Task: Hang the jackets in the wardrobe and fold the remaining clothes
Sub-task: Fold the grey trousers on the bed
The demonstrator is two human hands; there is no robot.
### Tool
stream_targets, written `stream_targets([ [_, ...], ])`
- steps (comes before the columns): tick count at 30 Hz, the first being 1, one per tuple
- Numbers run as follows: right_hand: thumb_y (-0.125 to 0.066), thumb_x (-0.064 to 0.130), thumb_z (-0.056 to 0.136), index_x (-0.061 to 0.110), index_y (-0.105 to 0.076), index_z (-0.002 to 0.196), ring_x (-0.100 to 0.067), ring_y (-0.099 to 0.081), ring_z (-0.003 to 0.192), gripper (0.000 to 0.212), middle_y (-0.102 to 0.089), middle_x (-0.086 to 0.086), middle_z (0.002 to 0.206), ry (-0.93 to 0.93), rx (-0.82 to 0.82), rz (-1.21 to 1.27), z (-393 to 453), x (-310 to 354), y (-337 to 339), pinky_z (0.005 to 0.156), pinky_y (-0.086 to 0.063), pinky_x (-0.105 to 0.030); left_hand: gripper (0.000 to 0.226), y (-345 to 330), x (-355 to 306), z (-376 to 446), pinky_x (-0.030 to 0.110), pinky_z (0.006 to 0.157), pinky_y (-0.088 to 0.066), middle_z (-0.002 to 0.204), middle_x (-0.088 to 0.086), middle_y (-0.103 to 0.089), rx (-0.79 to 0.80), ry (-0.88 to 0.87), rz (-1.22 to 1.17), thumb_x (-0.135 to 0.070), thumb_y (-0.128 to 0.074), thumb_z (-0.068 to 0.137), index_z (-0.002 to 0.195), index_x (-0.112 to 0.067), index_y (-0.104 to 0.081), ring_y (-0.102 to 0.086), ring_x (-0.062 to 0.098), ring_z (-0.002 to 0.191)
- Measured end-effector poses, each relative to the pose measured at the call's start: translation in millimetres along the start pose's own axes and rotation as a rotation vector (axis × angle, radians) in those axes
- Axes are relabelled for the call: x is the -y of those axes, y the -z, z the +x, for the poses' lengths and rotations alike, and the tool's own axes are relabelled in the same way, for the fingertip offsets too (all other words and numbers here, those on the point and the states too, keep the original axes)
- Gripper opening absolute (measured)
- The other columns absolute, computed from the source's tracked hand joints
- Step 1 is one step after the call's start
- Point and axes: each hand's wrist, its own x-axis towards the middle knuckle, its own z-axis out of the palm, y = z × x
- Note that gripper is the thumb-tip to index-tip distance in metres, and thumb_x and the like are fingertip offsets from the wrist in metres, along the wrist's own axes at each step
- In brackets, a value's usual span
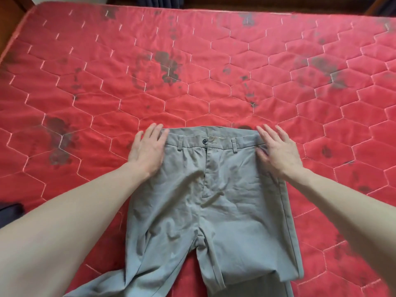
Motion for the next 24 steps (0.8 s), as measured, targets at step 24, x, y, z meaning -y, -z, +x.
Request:
stream_targets([
  [24,-0.078,0.055,0.081,0.02,-0.066,0.115,-0.034,-0.054,0.109,0.051,-0.059,-0.011,0.11,-0.124,0.007,0.268,47,-8,13,0.094,-0.045,-0.043,0.013,23,12,56,0.049,0.092,-0.032,0.106,0.014,-0.066,-0.016,-0.039,0.085,-0.022,-0.042,0.103,0.112,-0.014,-0.045,-0.062,0.037,0.098],
])
